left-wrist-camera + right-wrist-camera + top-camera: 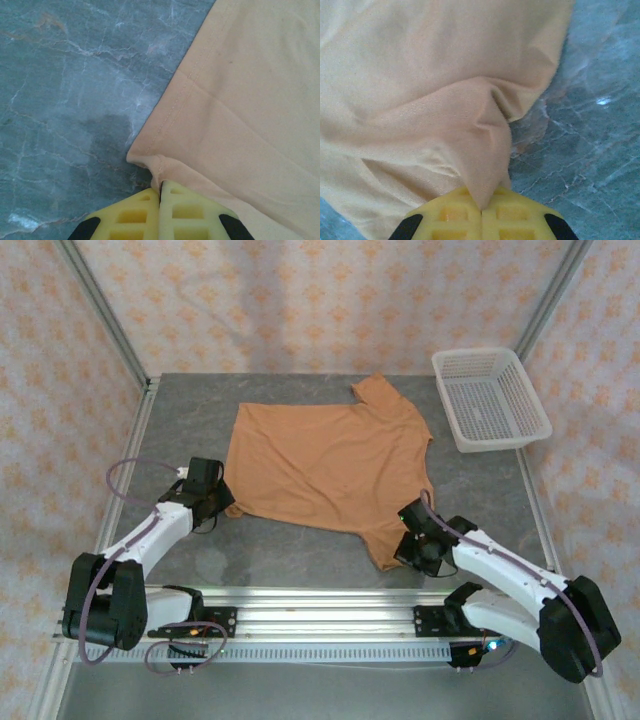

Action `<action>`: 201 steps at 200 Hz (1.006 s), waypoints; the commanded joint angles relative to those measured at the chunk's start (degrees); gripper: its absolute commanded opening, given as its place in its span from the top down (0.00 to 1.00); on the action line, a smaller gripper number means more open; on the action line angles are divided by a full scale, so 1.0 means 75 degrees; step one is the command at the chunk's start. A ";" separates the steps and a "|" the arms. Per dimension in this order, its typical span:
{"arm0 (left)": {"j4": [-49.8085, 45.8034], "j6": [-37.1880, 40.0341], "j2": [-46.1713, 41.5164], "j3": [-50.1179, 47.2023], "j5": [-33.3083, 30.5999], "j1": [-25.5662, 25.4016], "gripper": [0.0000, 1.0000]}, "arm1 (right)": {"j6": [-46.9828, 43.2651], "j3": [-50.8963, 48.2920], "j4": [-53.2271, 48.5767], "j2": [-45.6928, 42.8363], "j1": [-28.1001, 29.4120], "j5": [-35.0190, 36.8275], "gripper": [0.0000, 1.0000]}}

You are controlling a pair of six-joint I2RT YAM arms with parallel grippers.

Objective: Fold the inside-out t-shirt

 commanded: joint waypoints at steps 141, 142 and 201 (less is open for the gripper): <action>-0.2551 0.0842 0.1194 0.8697 0.1324 0.0885 1.00 | -0.2906 1.0781 -0.1451 0.2603 -0.2834 0.0592 1.00; -0.2563 0.0841 0.1191 0.8742 0.1342 0.0897 1.00 | -0.2910 1.0833 -0.1462 0.2603 -0.2831 0.0579 1.00; -0.3010 0.0975 -0.0012 0.9710 0.1438 0.1094 1.00 | -0.3182 1.2842 -0.2287 0.2103 -0.2835 -0.0011 1.00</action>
